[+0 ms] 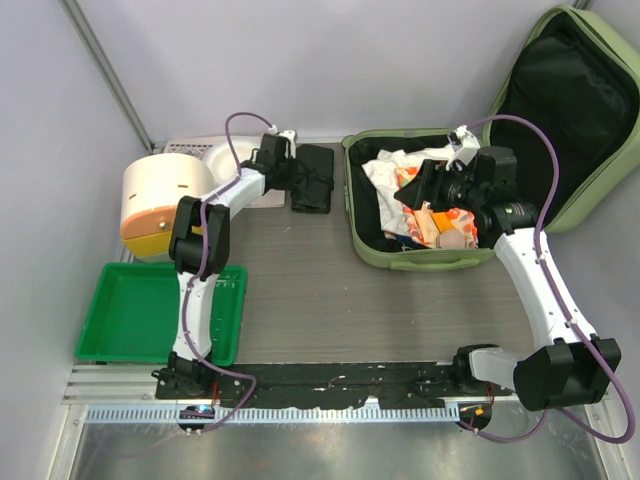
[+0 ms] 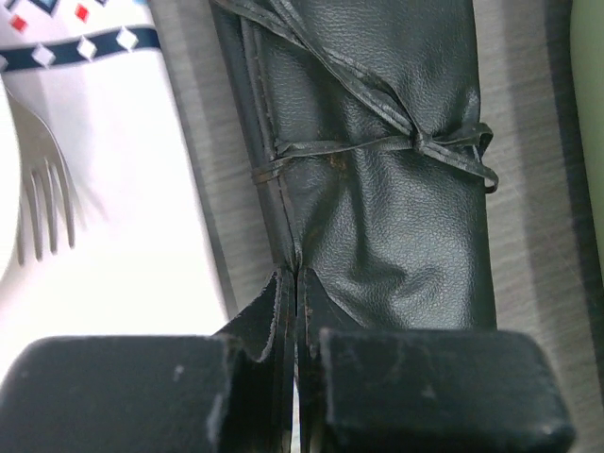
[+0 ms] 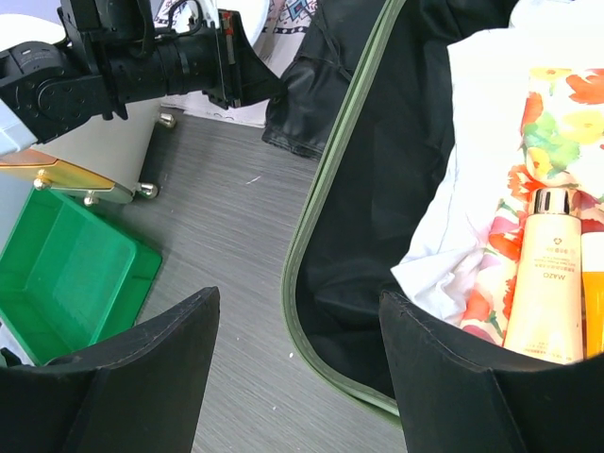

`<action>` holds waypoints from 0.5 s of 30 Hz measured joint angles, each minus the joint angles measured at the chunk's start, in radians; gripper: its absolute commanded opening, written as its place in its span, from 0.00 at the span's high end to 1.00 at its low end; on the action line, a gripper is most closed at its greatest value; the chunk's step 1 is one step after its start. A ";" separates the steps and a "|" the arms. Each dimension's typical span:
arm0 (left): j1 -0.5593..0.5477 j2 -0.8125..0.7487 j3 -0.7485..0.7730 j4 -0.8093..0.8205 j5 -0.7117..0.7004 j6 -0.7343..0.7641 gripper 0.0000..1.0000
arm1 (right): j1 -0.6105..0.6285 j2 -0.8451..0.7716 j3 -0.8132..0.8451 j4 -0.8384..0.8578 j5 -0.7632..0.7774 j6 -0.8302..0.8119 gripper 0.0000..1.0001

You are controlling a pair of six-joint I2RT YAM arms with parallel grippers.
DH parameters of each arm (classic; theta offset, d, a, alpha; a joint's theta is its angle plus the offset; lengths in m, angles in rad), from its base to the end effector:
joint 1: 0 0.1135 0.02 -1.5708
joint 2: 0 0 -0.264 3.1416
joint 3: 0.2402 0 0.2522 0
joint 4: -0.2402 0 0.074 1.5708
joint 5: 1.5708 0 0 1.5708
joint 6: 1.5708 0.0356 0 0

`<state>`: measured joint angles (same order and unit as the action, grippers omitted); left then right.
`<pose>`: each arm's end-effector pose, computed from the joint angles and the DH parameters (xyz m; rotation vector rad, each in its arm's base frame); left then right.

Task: Open, take out, and arrange the luggage

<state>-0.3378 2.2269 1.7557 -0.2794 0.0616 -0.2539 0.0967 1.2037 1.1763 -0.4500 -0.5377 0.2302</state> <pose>0.4773 -0.1700 0.1902 0.1299 2.3451 -0.3669 0.2616 0.0437 0.3651 -0.2041 2.0475 0.7526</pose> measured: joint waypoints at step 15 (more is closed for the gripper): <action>0.034 0.006 0.125 -0.038 0.034 0.003 0.23 | -0.002 0.000 0.000 0.000 0.002 -0.013 0.26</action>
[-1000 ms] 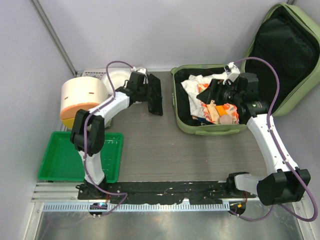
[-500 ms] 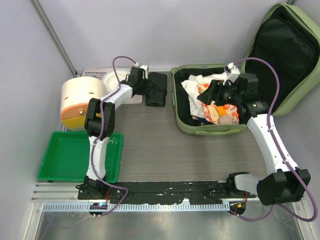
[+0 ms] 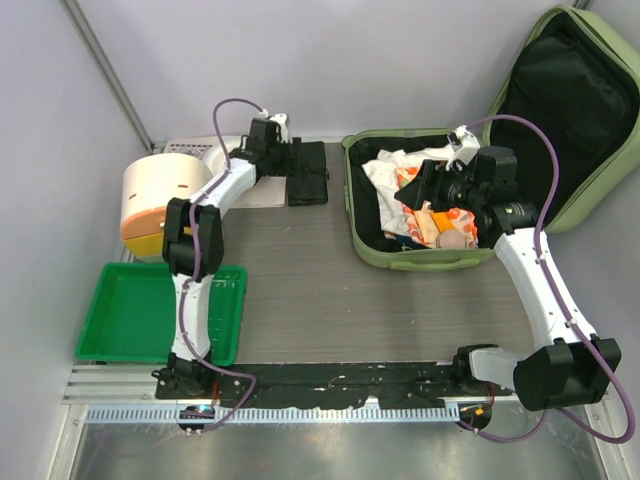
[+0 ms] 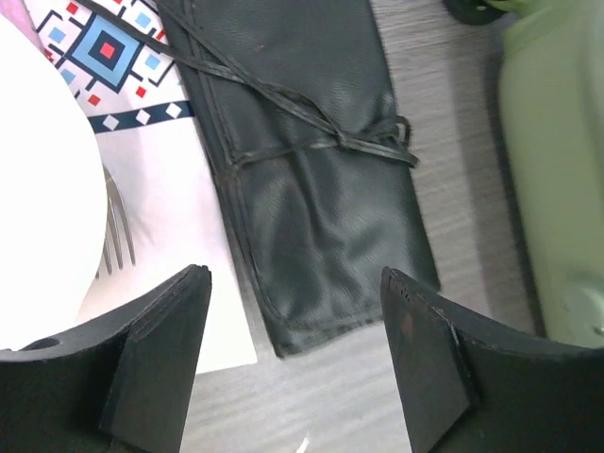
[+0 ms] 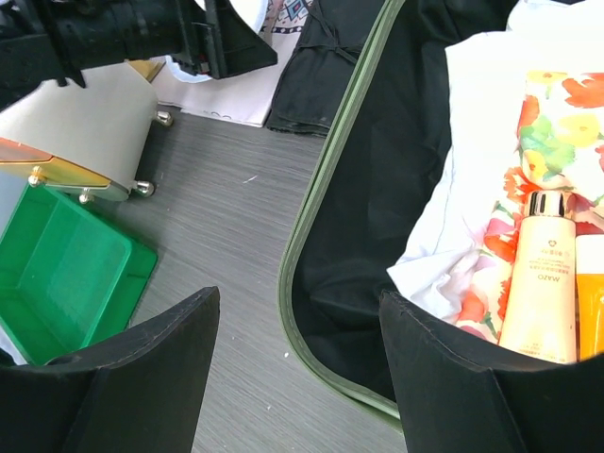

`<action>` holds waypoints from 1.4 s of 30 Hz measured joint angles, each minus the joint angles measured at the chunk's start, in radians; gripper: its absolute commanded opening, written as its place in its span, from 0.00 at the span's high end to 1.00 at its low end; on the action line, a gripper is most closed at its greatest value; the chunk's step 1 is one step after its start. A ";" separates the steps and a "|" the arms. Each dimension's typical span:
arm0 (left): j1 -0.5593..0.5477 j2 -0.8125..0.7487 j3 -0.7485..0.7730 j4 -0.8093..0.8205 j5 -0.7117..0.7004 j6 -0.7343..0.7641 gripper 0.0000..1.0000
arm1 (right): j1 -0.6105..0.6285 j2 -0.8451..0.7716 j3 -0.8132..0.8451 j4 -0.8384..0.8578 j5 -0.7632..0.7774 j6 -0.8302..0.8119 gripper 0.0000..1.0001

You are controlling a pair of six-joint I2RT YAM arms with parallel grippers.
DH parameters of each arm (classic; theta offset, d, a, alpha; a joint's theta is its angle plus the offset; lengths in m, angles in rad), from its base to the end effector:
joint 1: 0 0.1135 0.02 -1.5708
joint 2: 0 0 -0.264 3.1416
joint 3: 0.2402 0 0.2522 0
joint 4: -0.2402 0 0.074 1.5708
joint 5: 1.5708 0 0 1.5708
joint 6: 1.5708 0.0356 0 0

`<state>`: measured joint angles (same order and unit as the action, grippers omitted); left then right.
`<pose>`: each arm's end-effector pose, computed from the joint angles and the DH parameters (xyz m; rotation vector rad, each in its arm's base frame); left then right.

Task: Open, take out, and arrange the luggage

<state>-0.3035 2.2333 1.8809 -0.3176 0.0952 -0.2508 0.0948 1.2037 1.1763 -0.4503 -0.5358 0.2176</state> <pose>0.4941 -0.1583 0.2255 0.1120 2.2659 -0.4040 0.2618 0.0431 0.3651 -0.2136 2.0449 0.7418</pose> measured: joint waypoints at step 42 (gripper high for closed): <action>-0.079 -0.938 -1.079 -0.731 0.086 1.210 0.49 | 0.016 -0.021 -0.037 -0.118 -0.037 -0.164 0.27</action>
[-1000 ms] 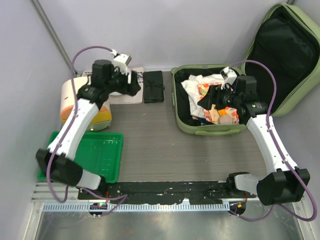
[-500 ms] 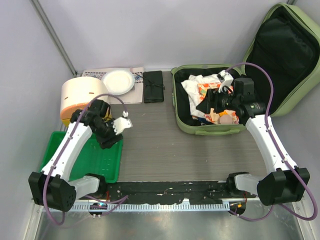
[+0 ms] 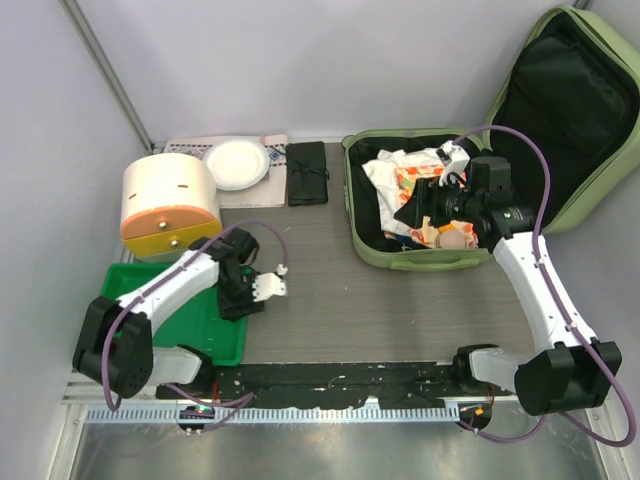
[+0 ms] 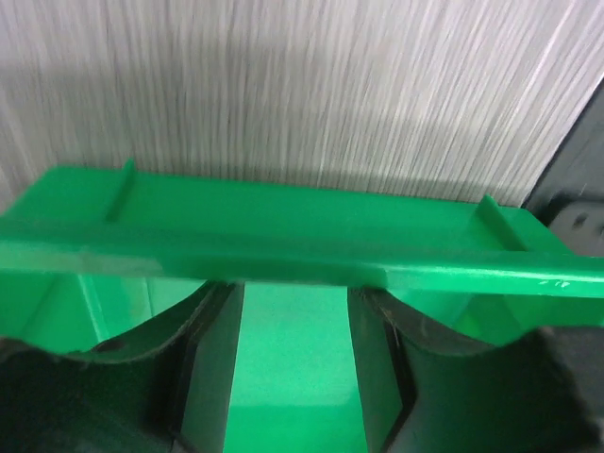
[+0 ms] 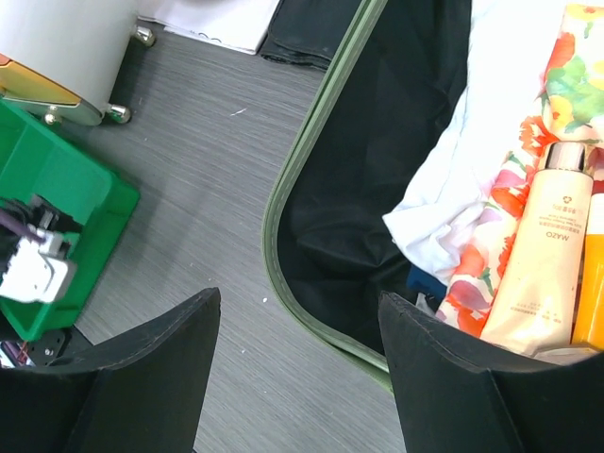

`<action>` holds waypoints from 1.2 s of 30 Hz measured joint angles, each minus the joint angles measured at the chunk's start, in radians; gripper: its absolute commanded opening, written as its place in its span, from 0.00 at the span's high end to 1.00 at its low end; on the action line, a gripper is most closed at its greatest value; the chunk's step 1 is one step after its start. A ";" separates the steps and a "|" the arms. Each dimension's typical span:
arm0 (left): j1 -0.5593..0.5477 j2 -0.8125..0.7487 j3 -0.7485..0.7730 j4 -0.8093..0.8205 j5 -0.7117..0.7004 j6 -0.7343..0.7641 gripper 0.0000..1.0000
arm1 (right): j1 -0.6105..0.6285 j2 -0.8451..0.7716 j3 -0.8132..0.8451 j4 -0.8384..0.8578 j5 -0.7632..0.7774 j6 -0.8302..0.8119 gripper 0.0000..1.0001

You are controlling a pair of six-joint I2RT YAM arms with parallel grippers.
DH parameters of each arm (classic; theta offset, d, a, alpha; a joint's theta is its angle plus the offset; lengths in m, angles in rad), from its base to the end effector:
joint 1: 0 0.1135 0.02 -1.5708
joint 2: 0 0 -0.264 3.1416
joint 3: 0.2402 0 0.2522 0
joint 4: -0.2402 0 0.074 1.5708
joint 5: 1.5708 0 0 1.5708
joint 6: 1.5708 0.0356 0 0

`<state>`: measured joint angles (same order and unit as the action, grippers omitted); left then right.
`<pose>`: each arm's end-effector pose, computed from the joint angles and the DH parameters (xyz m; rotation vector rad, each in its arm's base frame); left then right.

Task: Open, take out, and arrange the luggage

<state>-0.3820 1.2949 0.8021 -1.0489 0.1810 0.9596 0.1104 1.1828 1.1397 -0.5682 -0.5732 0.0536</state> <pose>0.1790 -0.0788 0.1955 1.9002 2.3881 -0.2528 0.2489 0.0470 0.3476 -0.3873 2.1220 0.7171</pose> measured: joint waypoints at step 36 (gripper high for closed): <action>0.090 -0.177 0.454 0.290 0.314 -0.747 0.32 | 0.084 0.045 0.024 -0.167 0.042 -0.202 0.31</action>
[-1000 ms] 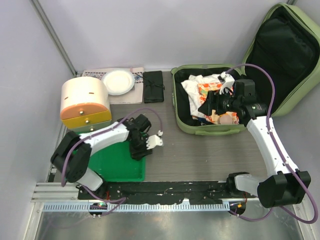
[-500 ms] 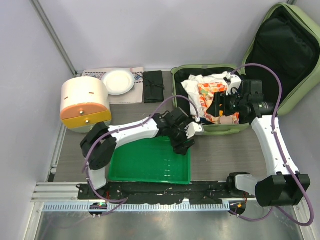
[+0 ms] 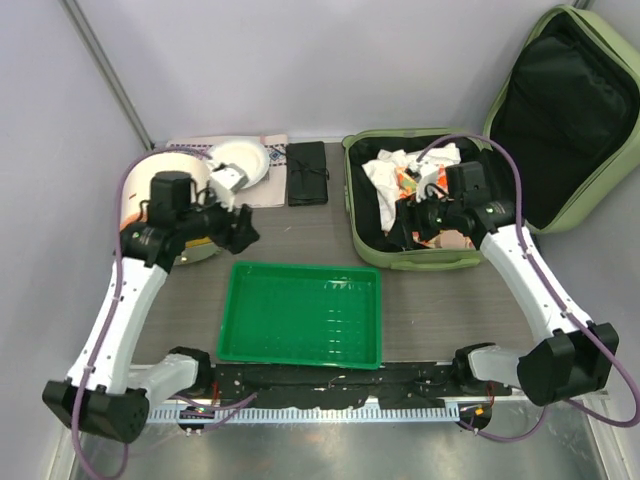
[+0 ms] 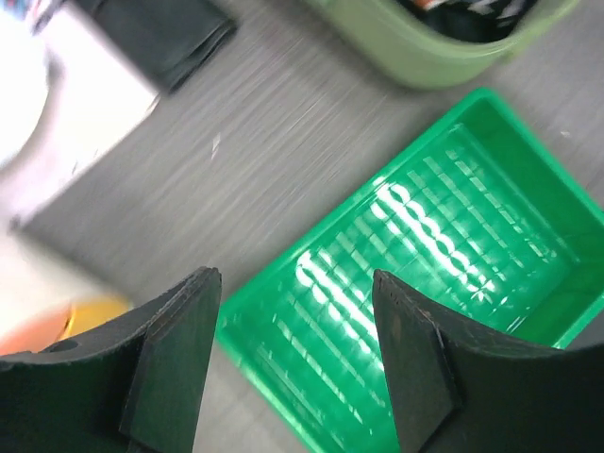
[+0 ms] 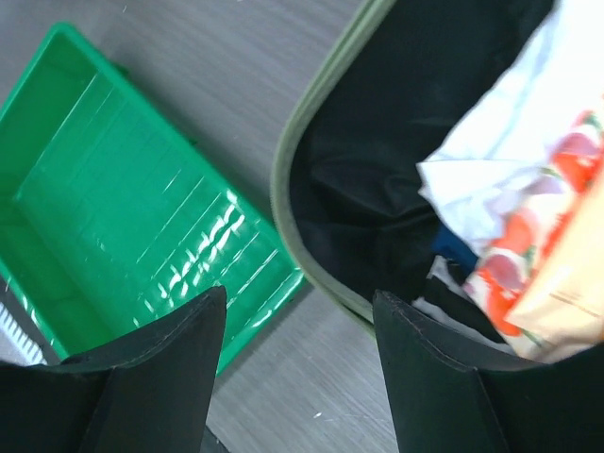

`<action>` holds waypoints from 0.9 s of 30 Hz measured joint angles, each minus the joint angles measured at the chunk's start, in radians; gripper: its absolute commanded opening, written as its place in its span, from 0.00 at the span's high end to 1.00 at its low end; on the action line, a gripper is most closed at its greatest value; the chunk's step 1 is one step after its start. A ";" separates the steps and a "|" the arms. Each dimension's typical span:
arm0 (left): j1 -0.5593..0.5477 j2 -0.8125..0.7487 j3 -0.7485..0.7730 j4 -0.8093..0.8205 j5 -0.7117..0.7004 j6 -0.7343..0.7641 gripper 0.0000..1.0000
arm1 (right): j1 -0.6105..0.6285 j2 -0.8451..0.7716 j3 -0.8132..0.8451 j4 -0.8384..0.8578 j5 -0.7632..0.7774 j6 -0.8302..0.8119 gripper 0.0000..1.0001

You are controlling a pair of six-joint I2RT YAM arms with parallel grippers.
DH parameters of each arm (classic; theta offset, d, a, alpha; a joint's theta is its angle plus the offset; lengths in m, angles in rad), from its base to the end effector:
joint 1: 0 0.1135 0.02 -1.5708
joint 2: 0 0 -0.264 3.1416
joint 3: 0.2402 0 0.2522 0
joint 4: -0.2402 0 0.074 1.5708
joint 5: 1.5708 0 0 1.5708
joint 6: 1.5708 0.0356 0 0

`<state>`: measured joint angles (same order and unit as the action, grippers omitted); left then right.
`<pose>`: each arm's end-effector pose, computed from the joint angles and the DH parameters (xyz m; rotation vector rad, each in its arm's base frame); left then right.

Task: Open, take out, and arrange the luggage

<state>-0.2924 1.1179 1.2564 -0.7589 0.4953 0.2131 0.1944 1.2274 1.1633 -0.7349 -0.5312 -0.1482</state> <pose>0.2101 -0.0809 0.3829 0.8071 2.0084 -0.5861 0.2442 0.0665 0.3312 -0.6446 2.2301 0.6491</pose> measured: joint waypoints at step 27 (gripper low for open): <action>0.694 0.127 -0.032 -0.069 -0.197 -0.307 0.26 | -0.148 0.175 0.168 -0.006 0.124 0.001 0.32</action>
<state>0.4019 1.2446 1.2240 -0.8276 0.2981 -0.0940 0.0460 1.4025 1.3315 -0.7406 -0.4076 -0.1474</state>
